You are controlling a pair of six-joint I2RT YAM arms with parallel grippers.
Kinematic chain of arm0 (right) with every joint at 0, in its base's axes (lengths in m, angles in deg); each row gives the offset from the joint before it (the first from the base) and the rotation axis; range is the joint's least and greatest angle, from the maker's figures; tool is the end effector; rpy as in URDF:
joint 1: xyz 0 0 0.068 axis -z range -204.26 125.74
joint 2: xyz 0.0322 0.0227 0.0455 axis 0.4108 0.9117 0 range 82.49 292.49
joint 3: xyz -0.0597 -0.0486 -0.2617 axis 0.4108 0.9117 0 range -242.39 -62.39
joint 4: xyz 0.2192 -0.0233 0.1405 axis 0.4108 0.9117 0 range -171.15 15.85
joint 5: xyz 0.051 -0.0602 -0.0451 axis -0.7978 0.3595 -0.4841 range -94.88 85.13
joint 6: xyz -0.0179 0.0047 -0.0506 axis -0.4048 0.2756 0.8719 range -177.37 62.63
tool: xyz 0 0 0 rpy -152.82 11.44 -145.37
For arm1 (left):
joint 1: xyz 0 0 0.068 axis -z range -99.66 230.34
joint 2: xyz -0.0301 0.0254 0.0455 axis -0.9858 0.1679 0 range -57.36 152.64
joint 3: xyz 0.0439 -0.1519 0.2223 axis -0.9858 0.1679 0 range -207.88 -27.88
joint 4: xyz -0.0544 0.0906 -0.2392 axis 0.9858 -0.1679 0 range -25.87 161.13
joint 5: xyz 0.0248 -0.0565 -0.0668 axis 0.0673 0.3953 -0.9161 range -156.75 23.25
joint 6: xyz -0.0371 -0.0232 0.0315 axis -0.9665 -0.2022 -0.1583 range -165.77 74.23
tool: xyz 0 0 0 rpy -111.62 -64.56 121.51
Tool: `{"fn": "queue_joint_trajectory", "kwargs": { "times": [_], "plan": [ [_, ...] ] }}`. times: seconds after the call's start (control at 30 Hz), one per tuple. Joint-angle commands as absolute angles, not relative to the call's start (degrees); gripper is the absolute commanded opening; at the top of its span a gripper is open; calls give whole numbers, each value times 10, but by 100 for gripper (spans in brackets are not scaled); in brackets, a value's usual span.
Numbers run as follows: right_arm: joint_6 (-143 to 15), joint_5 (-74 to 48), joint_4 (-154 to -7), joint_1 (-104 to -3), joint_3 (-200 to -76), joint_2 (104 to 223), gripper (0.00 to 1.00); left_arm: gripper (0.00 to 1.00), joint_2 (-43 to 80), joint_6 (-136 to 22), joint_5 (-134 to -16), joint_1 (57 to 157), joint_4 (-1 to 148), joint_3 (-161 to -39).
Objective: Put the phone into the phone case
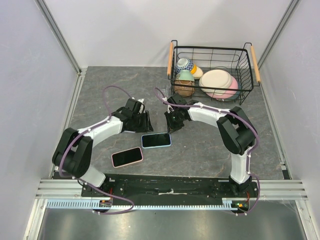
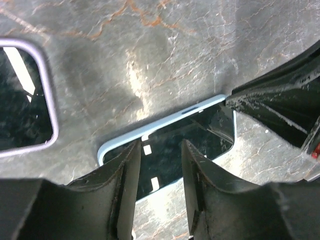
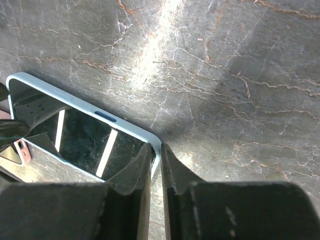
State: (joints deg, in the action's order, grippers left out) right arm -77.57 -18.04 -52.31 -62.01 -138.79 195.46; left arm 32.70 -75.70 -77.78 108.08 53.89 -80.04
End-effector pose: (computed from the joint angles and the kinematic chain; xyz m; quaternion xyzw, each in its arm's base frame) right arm 0.3119 0.2517 0.1600 -0.1723 0.9555 0.2005 0.1308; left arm 0.2737 -0.1516 0.1850 0.0106 0.9500 -0.2242 0.2170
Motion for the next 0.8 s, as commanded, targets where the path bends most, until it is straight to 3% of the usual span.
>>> {"fn": "queue_joint_trajectory", "kwargs": {
  "times": [0.0,0.23,0.43,0.77],
  "plan": [
    [-788,-193,-560,-613,-1361,1932,20,47,254,-765,-735,1067,571,-745],
    [-857,-356,-672,-543,-1287,1924,41,56,168,-809,-781,998,610,-656],
    [-873,-378,-714,-503,-1245,1898,60,57,175,-819,-878,946,636,-622],
    [-872,-372,-716,-495,-1232,1880,69,57,233,-829,-926,939,676,-599]
  ]
}}
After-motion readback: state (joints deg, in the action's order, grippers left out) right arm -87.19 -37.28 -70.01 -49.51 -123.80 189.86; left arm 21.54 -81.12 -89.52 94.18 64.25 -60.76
